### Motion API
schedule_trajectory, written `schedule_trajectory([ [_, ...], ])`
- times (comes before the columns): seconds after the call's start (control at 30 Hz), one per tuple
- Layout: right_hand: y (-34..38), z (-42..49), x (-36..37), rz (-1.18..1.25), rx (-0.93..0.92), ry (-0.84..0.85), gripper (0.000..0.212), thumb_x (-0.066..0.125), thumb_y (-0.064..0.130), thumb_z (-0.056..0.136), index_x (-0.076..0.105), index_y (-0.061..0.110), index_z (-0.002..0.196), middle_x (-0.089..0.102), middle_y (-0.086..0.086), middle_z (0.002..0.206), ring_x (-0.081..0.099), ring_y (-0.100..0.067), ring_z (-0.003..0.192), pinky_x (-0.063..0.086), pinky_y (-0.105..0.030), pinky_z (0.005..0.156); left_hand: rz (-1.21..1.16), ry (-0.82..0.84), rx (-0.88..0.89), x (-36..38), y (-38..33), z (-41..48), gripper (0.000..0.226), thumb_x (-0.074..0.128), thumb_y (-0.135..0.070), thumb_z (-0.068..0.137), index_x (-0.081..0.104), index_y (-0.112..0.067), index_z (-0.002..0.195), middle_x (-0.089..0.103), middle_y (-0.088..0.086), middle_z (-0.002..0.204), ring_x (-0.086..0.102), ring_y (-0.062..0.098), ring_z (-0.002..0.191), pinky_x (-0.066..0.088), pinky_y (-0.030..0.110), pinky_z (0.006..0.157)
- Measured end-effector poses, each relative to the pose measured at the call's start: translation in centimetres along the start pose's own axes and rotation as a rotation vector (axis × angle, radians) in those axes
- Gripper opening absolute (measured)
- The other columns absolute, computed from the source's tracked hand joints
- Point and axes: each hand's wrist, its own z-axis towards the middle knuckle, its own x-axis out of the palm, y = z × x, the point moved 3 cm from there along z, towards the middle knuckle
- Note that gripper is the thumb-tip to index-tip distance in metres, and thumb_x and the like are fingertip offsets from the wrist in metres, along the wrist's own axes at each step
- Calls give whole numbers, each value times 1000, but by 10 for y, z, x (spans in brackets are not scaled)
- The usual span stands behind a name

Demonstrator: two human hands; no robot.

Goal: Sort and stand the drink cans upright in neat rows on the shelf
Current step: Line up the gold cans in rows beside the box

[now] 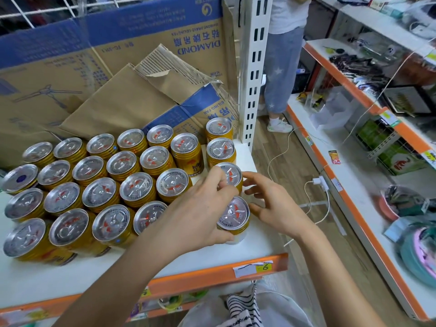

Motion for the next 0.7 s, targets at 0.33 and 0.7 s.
schedule_trajectory([
  [0.33, 31, 11, -25, -163, -142, -203, 54, 58, -4, 81, 52, 20, 130, 58, 4, 115, 52, -3, 92, 41, -18, 87, -210, -65, -50, -17, 18, -5, 72, 52, -74, 73, 41, -38, 134, 38, -17, 113, 42, -1, 101, 43, 24, 83],
  [0.7, 66, 146, -33, -580, -289, -125, 34, 54, 11, 86, 63, 21, 118, 64, -8, 116, 57, -30, 105, 48, -36, 82, 250, 61, -316, -37, 119, 68, 73, 74, -41, 77, 39, -25, 139, 52, 6, 133, 42, 30, 121, 44, 43, 98],
])
